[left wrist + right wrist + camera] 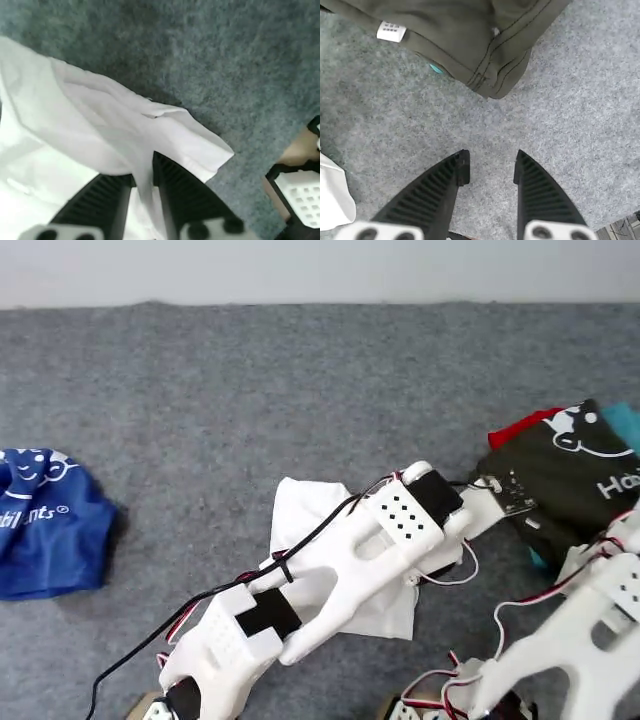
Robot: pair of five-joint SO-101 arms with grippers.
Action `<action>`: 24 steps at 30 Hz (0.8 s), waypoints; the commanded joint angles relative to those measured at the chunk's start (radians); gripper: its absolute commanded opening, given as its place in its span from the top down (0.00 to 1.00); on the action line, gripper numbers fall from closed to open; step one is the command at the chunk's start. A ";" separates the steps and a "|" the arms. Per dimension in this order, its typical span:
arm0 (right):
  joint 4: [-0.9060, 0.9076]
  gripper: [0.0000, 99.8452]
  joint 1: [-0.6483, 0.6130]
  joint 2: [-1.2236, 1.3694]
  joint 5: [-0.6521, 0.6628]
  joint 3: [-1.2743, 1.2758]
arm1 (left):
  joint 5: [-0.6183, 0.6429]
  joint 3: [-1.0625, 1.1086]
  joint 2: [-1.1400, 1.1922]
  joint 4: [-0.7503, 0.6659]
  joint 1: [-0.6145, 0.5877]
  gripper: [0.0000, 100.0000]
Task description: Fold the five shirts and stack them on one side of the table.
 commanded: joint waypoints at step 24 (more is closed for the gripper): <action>-0.019 0.84 0.007 -0.024 -0.005 -0.011 | -0.011 0.073 -0.014 0.026 0.051 0.72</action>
